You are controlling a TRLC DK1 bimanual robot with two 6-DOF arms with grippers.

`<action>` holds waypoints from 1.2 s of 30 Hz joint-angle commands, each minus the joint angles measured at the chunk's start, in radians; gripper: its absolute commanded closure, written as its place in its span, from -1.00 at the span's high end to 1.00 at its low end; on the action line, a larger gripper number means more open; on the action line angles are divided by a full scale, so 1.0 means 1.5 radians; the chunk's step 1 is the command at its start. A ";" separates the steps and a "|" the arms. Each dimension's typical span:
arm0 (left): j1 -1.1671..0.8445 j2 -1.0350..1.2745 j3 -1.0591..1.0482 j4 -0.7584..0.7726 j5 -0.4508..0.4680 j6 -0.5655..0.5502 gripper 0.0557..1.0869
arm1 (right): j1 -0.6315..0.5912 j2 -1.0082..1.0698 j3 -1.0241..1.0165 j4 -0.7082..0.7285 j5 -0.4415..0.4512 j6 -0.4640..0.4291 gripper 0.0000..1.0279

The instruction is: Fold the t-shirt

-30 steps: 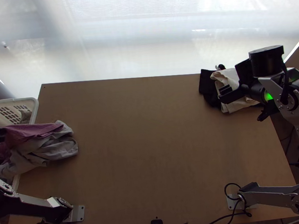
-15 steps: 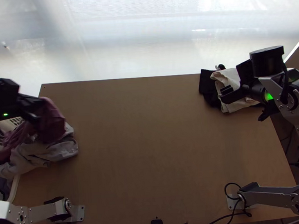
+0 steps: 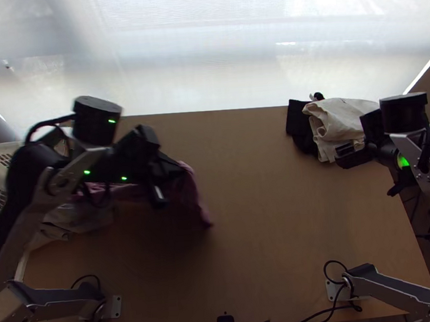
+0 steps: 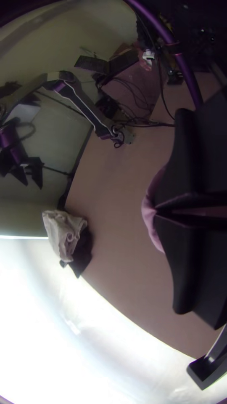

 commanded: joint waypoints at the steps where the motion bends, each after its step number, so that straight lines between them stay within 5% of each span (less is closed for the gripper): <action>1: -0.140 0.074 0.011 0.051 -0.007 -0.048 -0.77 | -0.041 -0.052 -0.074 0.003 -0.001 0.002 0.90; 6: -0.172 0.107 0.020 0.079 -0.008 -0.067 -0.72 | -0.055 -0.059 -0.084 0.003 -0.001 0.002 0.90; 7: -0.174 0.114 0.018 0.079 -0.008 -0.066 -0.50 | -0.055 -0.061 -0.086 0.003 -0.002 0.002 0.90; 9: -0.176 0.119 0.011 0.071 -0.010 -0.060 0.89 | -0.055 -0.061 -0.090 0.003 -0.006 0.001 0.90; 16: -0.091 0.056 -0.035 0.030 -0.014 -0.040 0.91 | -0.054 -0.061 -0.097 0.003 -0.012 0.002 0.90; 20: 0.087 -0.020 -0.119 -0.011 -0.060 0.074 0.91 | -0.055 -0.063 -0.111 0.003 -0.013 0.003 0.90; 26: 0.472 -0.207 -0.447 0.045 -0.112 0.378 0.91 | -0.049 -0.062 -0.122 0.006 -0.016 0.005 0.90; 30: 0.731 -0.278 -0.656 0.207 -0.123 0.650 0.90 | -0.041 -0.059 -0.132 0.008 -0.020 0.005 0.90; 36: 0.935 -0.188 -0.660 0.241 -0.105 0.800 0.90 | -0.037 -0.052 -0.138 0.011 -0.033 0.011 0.90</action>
